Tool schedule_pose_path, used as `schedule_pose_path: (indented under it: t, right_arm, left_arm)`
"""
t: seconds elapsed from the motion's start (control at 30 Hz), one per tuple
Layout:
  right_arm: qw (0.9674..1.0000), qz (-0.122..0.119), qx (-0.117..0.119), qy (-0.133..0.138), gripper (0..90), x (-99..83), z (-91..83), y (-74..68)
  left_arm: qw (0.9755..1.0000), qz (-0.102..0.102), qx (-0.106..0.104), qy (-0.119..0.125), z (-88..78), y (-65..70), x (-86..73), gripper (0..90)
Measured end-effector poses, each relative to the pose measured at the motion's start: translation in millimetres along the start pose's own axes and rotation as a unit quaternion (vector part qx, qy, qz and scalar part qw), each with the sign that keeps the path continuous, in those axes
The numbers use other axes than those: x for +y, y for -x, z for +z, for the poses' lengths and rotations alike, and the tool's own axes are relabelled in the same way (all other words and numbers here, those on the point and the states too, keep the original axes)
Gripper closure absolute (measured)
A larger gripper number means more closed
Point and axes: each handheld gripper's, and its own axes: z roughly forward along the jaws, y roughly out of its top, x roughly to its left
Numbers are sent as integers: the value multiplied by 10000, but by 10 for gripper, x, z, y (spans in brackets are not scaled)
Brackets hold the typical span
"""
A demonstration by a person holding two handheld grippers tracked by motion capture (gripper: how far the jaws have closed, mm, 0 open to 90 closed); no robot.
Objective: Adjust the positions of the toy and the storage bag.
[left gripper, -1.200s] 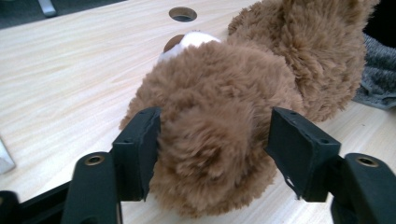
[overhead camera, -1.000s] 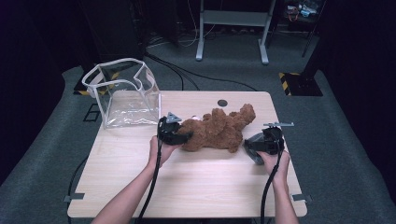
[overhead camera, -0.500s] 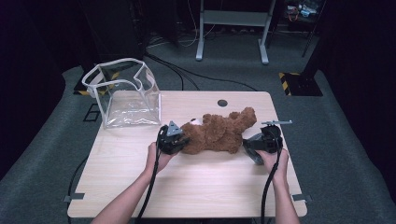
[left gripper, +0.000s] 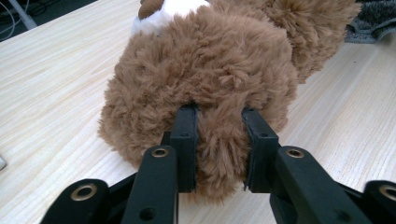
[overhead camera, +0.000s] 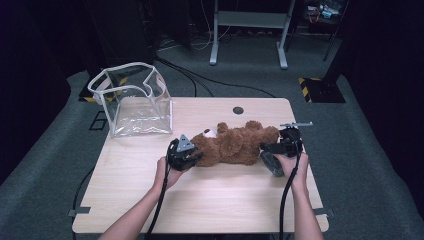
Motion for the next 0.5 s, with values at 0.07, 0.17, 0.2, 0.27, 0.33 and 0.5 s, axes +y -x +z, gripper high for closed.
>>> schedule_pose_path:
  t: [0.07,0.17,0.2,0.27,0.33,0.5]
  right_arm:
    - [10000,61,35,23,105,19,14,10]
    - [9998,54,91,153,155,67,12,32]
    - [9998,87,104,130,169,83,5,29]
    - [9999,17,117,98,269,110,17,29]
    - [10000,6,-9,45,362,123,27,20]
    - [10000,48,-26,49,605,110,52,9]
  left_arm:
    - [10000,-33,0,9,3,0,7,693]
    - [10000,42,-3,-42,-1,-7,5,705]
    - [10000,44,13,-36,3,-4,3,711]
    - [10000,27,5,-26,7,-2,2,723]
    - [10000,61,27,-49,8,1,7,745]
    - [9998,147,82,-41,17,14,33,807]
